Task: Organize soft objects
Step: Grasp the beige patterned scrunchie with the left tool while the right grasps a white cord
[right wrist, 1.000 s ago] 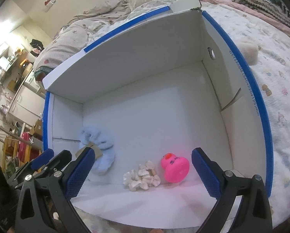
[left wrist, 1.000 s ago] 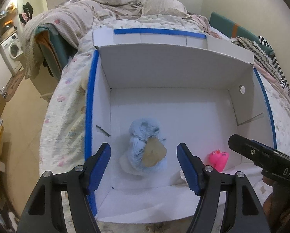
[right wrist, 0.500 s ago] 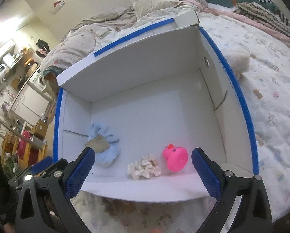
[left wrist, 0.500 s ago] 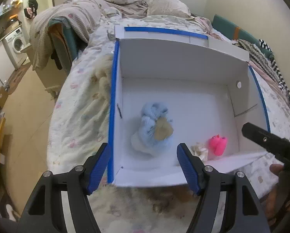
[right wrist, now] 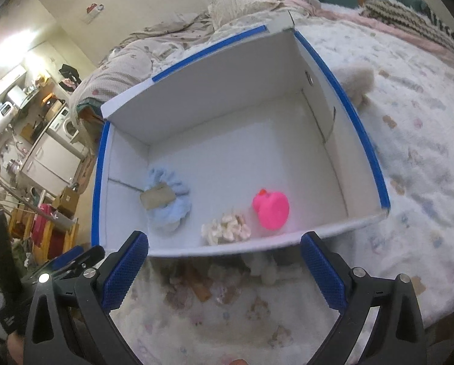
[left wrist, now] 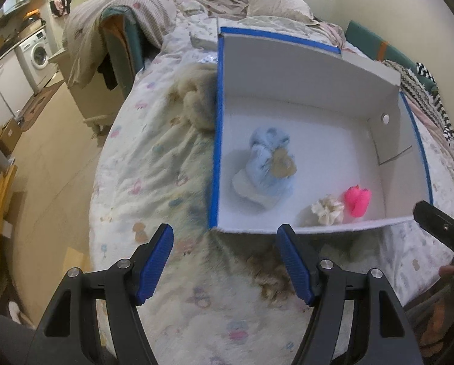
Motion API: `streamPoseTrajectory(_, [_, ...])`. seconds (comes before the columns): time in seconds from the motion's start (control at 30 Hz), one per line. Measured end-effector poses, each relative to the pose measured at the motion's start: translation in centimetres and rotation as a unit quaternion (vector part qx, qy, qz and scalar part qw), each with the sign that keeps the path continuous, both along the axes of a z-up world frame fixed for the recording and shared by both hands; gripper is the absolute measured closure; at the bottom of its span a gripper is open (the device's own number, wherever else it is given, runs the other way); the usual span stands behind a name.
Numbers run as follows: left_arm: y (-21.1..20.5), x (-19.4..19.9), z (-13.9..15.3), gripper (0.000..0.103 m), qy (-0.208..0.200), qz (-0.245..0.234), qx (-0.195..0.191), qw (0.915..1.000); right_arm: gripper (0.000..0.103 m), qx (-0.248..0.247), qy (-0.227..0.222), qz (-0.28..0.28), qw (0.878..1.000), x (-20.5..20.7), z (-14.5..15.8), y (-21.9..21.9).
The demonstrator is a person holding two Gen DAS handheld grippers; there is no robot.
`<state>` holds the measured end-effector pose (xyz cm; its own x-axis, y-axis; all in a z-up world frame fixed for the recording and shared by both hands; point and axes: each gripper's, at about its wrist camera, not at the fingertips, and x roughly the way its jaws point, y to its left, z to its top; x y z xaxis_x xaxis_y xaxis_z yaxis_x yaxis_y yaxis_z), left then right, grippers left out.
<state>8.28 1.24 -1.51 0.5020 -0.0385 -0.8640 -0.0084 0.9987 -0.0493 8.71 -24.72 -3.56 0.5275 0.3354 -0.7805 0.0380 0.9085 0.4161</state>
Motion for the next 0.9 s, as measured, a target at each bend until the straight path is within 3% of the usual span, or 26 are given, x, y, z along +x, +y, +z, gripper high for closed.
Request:
streamPoseTrajectory(0.27, [0.8, -1.1, -1.4, 0.035, 0.021, 0.007, 0.008, 0.9997, 0.0, -0.027, 0.053, -0.031, 0.998, -0.3, -2.1, -1.0])
streamPoseTrajectory(0.53, [0.6, -0.6, -2.9, 0.035, 0.038, 0.01, -0.003, 0.9992, 0.0, -0.02, 0.1, -0.057, 0.993, 0.1, -4.3, -2.1])
streamPoseTrajectory(0.67, [-0.2, 0.5, -5.0, 0.035, 0.078, 0.01, -0.027, 0.9965, 0.0, -0.026, 0.109, -0.058, 0.992, 0.1, -4.6, -2.3])
streamPoseTrajectory(0.9, [-2.0, 1.8, -9.8, 0.037, 0.169, 0.015, -0.094, 0.981, 0.0, -0.015, 0.128, -0.071, 0.989, 0.4, -5.5, -3.3])
